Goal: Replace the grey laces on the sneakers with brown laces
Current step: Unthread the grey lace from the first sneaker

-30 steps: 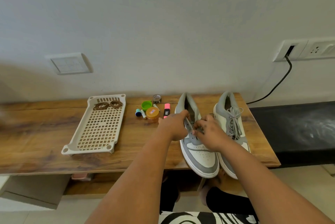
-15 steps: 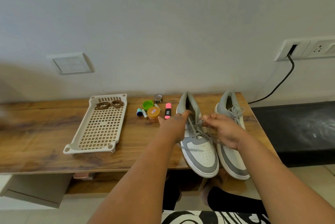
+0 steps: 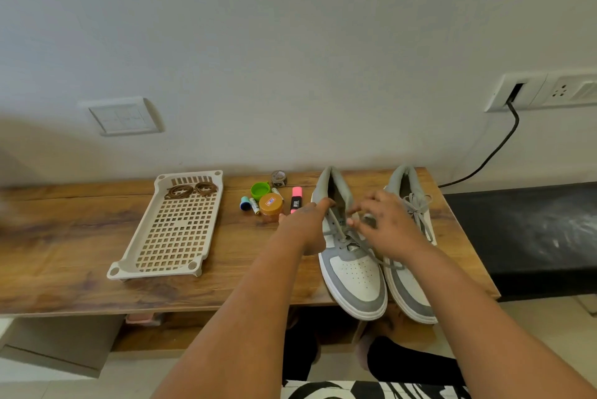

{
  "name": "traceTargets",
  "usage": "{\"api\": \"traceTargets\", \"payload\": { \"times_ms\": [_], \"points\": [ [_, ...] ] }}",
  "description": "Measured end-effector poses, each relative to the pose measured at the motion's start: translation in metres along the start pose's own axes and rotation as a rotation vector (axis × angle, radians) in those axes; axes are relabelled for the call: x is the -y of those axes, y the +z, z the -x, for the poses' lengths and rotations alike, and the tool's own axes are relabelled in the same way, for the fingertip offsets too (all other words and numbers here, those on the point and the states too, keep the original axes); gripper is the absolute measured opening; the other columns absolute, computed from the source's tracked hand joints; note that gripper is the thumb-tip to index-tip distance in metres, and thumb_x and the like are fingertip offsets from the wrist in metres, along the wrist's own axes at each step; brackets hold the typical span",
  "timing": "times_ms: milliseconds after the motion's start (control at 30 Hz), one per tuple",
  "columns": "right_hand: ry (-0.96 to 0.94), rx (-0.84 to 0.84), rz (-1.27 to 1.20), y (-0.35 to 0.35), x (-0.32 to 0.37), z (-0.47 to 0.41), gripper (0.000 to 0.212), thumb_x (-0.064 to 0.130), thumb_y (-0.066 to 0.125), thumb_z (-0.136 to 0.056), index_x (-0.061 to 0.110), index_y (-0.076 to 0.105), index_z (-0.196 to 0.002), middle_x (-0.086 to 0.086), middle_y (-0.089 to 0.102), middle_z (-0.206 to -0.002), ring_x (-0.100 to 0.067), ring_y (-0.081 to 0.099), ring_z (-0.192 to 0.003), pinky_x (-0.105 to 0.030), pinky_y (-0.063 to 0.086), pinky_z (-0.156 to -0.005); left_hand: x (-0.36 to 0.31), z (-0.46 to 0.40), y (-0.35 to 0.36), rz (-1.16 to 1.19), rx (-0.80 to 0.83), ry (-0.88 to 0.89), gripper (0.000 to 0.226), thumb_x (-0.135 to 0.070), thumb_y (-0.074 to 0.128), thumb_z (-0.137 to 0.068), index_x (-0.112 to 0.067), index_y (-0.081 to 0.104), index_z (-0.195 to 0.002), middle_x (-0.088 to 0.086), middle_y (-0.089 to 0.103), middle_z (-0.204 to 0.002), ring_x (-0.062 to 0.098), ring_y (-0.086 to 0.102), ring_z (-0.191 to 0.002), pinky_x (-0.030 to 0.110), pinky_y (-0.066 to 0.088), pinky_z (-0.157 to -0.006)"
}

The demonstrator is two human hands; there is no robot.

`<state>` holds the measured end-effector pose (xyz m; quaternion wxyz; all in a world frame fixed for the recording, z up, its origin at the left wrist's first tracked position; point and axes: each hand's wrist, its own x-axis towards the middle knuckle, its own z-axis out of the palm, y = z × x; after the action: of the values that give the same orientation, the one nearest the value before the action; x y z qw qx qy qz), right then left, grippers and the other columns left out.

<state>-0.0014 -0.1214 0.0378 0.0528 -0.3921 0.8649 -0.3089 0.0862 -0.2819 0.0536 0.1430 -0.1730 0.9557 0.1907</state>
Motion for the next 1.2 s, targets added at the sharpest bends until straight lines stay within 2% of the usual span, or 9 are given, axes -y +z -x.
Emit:
{"api": "traceTargets", "payload": {
  "times_ms": [133, 267, 467, 567, 700, 867, 967, 1067, 1200],
  "points": [
    [-0.012, 0.085, 0.193, 0.024, -0.001, -0.002, 0.018, 0.033, 0.056, -0.097, 0.025, 0.066, -0.109, 0.007, 0.043, -0.131, -0.020, 0.036, -0.122, -0.039, 0.036, -0.094, 0.001, 0.000, 0.002, 0.008, -0.015, -0.001, 0.086, 0.003, 0.059, -0.080, -0.034, 0.022, -0.148, 0.003, 0.048, -0.139, 0.029, 0.050, -0.123, 0.059, 0.040, -0.104],
    [0.097, 0.116, -0.002, 0.022, 0.000, -0.005, 0.020, 0.030, 0.048, -0.101, 0.015, 0.062, -0.102, -0.002, 0.044, -0.125, -0.021, 0.042, -0.117, -0.035, 0.037, -0.095, 0.002, -0.003, 0.002, 0.041, -0.026, 0.001, 0.081, 0.006, 0.055, -0.081, -0.032, 0.025, -0.146, 0.006, 0.051, -0.136, 0.029, 0.051, -0.122, 0.057, 0.041, -0.105],
    [0.439, 0.058, -1.219, -0.038, 0.008, 0.004, 0.028, 0.018, 0.037, -0.104, 0.010, 0.058, -0.089, -0.012, 0.071, -0.095, -0.030, 0.061, -0.108, -0.043, 0.045, -0.095, 0.003, -0.007, 0.003, 0.106, -0.051, 0.021, 0.070, 0.007, 0.048, -0.085, -0.023, 0.030, -0.145, 0.010, 0.054, -0.131, 0.028, 0.053, -0.114, 0.042, 0.050, -0.093],
    [0.420, -0.019, -1.644, -0.059, 0.004, 0.007, 0.026, 0.017, 0.036, -0.103, 0.010, 0.054, -0.086, -0.006, 0.056, -0.062, -0.030, 0.067, -0.094, -0.046, 0.052, -0.097, 0.003, -0.009, 0.003, 0.149, -0.058, 0.013, 0.060, 0.001, 0.046, -0.089, -0.021, 0.033, -0.143, 0.011, 0.054, -0.126, 0.026, 0.053, -0.105, 0.036, 0.049, -0.085],
    [0.452, 0.049, -0.988, -0.064, -0.001, 0.009, 0.025, 0.020, 0.044, -0.103, 0.007, 0.059, -0.088, -0.001, 0.055, -0.055, -0.022, 0.063, -0.070, -0.035, 0.054, -0.080, 0.002, -0.012, 0.005, 0.188, -0.104, 0.022, 0.033, -0.018, 0.038, -0.100, -0.015, 0.042, -0.133, 0.017, 0.055, -0.120, 0.027, 0.051, -0.099, 0.038, 0.046, -0.082],
    [0.477, 0.682, -0.277, -0.057, 0.010, 0.012, 0.029, 0.024, 0.052, -0.096, 0.008, 0.076, -0.092, -0.007, 0.073, -0.083, -0.014, 0.059, -0.071, -0.025, 0.041, -0.060, -0.008, -0.012, 0.006, 0.163, -0.166, -0.034, 0.042, -0.049, 0.033, -0.102, -0.024, 0.060, -0.123, 0.012, 0.035, -0.137, 0.035, 0.026, -0.132, 0.051, 0.036, -0.105],
    [0.440, 0.376, -0.179, -0.043, 0.009, 0.003, 0.028, 0.033, 0.048, -0.100, 0.016, 0.071, -0.098, 0.000, 0.069, -0.087, -0.014, 0.060, -0.075, -0.027, 0.044, -0.063, -0.008, -0.010, 0.006, 0.026, -0.192, -0.014, 0.045, -0.063, 0.048, -0.092, -0.029, 0.064, -0.118, 0.007, 0.032, -0.137, 0.032, 0.023, -0.134, 0.049, 0.037, -0.102],
    [0.209, 0.033, -0.058, -0.024, 0.004, -0.001, 0.028, 0.023, 0.044, -0.102, 0.032, 0.055, -0.127, 0.007, 0.054, -0.109, -0.014, 0.057, -0.096, -0.028, 0.043, -0.077, -0.010, -0.008, 0.007, -0.121, -0.268, 0.018, 0.056, -0.073, 0.061, -0.077, -0.033, 0.065, -0.116, 0.004, 0.033, -0.135, 0.030, 0.027, -0.129, 0.047, 0.037, -0.102],
    [0.042, 0.214, -0.021, 0.003, 0.000, -0.001, 0.063, 0.003, 0.047, -0.095, 0.043, 0.041, -0.143, 0.003, 0.035, -0.135, -0.018, 0.050, -0.112, -0.034, 0.048, -0.093, -0.024, -0.009, 0.011, -0.038, -0.207, -0.030, 0.039, -0.053, 0.067, -0.080, -0.033, 0.068, -0.114, 0.003, 0.027, -0.149, 0.031, 0.018, -0.138, 0.052, 0.025, -0.110]
  ]
}}
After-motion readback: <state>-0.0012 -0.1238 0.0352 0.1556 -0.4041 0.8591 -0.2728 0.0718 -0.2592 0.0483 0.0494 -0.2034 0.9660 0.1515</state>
